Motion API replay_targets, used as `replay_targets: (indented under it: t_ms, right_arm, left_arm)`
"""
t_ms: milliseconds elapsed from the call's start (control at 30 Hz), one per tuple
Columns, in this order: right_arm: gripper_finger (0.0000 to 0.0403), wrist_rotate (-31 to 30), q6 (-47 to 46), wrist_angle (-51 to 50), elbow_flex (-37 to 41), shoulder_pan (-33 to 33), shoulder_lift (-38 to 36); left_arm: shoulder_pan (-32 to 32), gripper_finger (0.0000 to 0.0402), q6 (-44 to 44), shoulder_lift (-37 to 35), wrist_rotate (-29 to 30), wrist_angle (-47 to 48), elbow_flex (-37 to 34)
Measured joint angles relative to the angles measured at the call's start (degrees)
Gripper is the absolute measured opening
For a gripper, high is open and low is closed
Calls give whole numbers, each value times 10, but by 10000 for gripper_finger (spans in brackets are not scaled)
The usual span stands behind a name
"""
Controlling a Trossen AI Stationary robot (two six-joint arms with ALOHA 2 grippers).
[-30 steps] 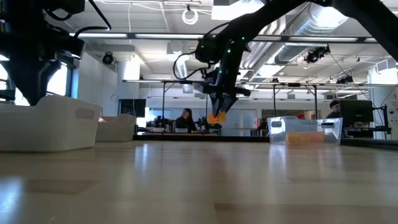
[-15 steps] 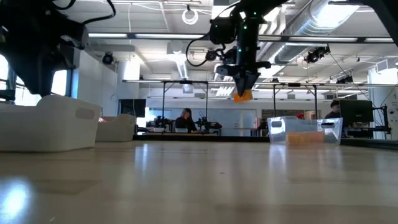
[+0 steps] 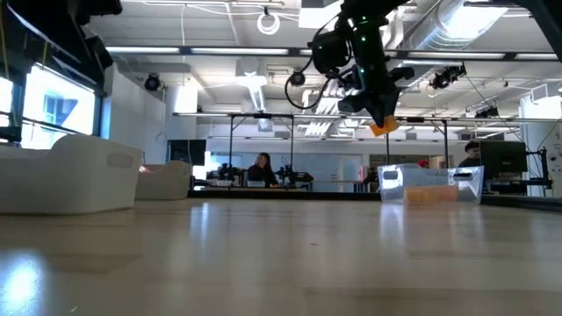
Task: Sort & place blocks by color
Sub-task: Put the yellow game piece into the transparent bin
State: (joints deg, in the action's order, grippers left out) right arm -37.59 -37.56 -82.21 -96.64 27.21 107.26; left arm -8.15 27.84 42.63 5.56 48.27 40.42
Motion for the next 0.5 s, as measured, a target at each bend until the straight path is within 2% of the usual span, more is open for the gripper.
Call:
replay_targets:
  t_ms: [200,400,500]
  right_arm:
    - [70,0,-35,-23,22,23,0]
    - [78,16,-36,13,100,53,0]
    - [73,24,-25,39,136,65,0]
  left_arm:
    - [0,175,-37,-64,47,-52,0]
    - [-1,175,-70,-119,107,-104,-10]
    - [-1,175,-78,-145,118,-133,-28]
